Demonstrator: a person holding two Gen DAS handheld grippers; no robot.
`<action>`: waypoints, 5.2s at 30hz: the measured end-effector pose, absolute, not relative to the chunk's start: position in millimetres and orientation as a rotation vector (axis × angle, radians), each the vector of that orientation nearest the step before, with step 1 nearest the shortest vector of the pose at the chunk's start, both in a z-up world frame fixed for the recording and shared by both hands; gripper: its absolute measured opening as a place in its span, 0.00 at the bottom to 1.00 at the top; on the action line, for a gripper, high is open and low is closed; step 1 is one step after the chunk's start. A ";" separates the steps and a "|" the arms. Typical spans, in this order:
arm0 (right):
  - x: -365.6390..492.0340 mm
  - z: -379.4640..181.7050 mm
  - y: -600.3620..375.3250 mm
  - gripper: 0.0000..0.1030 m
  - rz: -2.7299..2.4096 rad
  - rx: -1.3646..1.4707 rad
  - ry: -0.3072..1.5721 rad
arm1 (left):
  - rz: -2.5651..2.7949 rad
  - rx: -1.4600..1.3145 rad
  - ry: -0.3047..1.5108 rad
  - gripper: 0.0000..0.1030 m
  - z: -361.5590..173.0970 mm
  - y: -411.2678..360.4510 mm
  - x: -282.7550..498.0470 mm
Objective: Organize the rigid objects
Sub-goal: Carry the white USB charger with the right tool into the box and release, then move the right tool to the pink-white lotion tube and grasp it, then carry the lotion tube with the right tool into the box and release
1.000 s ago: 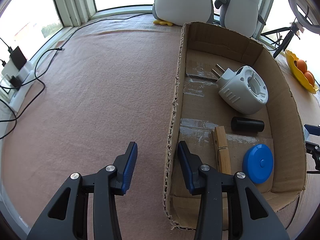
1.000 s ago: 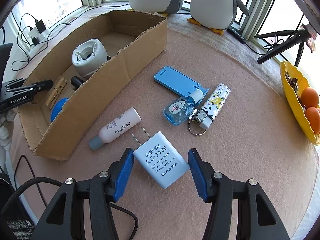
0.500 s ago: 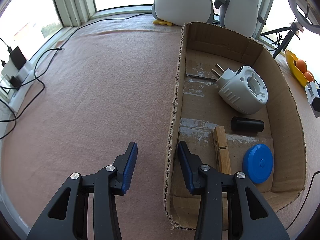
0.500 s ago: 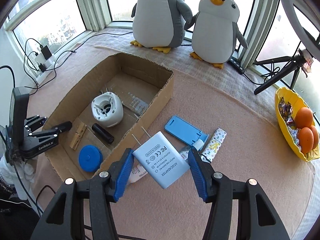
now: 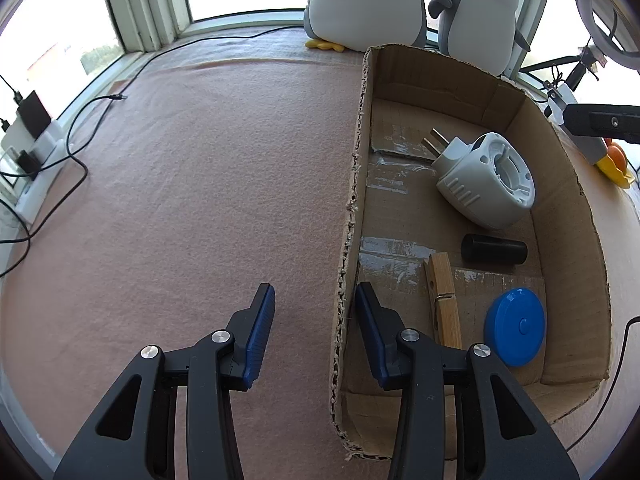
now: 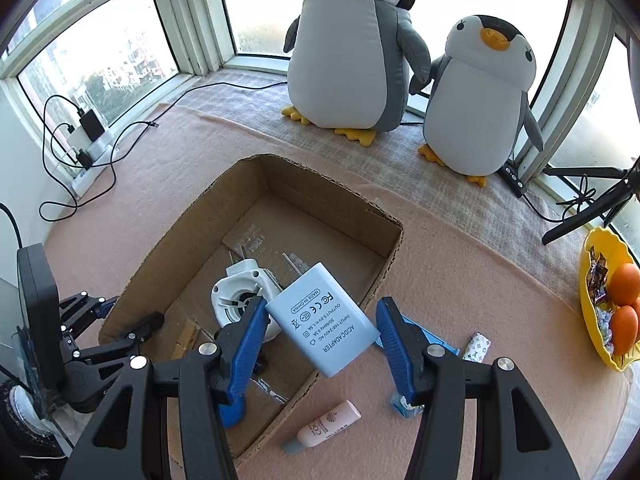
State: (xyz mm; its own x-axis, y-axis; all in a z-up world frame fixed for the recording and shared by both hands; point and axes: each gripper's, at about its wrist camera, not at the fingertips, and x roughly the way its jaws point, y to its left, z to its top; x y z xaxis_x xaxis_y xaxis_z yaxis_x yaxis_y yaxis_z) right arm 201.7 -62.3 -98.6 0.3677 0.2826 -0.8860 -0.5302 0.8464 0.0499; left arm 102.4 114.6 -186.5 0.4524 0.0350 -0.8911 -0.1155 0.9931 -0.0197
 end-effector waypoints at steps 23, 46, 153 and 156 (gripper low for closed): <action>243.6 -124.3 -32.3 0.57 0.490 -0.242 1.114 | 0.091 -0.081 1.094 0.40 -186.9 113.5 102.9; 197.5 -69.4 -69.6 0.60 0.384 -0.212 1.031 | 0.072 -0.076 1.099 0.40 -186.4 116.5 105.8; 131.2 -107.8 -62.7 0.18 0.509 -0.051 1.135 | 0.060 -0.053 1.094 0.40 -185.0 115.0 104.4; 130.2 -112.9 -50.3 0.18 0.524 -0.078 1.141 | 0.060 -0.052 1.093 0.40 -185.0 115.1 104.4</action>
